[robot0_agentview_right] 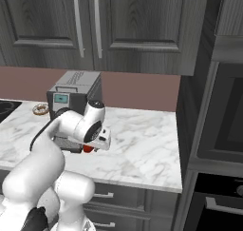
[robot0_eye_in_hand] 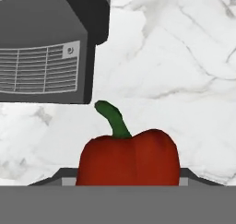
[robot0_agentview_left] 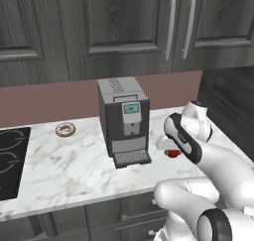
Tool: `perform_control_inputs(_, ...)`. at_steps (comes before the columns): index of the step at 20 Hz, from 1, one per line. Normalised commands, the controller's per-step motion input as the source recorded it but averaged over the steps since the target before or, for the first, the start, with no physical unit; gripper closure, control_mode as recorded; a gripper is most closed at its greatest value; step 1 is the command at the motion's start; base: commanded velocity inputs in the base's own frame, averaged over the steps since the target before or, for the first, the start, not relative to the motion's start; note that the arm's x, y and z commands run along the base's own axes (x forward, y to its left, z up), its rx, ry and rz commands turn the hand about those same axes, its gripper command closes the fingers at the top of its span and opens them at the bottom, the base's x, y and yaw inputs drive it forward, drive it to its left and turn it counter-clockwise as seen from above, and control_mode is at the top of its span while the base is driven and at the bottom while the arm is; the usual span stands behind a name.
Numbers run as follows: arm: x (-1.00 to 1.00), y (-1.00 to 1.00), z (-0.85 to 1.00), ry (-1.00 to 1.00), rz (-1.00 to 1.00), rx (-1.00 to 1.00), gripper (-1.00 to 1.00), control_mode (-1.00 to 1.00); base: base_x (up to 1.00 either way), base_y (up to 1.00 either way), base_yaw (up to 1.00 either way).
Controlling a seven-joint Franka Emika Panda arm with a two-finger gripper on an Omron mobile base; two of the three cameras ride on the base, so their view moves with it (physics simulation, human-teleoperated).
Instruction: Place the bell pepper and broccoli inside the fridge drawer. Close the drawer after placing the vegetables.
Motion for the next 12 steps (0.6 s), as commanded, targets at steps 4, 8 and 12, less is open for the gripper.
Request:
perform_control_inputs(4,-0.71,0.0,0.96,-0.04,-0.06,0.0,1.0,-1.0,0.0,0.0,0.0)
perform_control_inputs(8,-0.92,0.0,0.85,-0.06,-0.06,0.0,1.0,-1.0,0.0,0.0,0.0)
perform_control_inputs(12,-1.0,0.0,0.65,0.0,-0.1,0.0,1.0,-1.0,0.0,0.0,0.0)
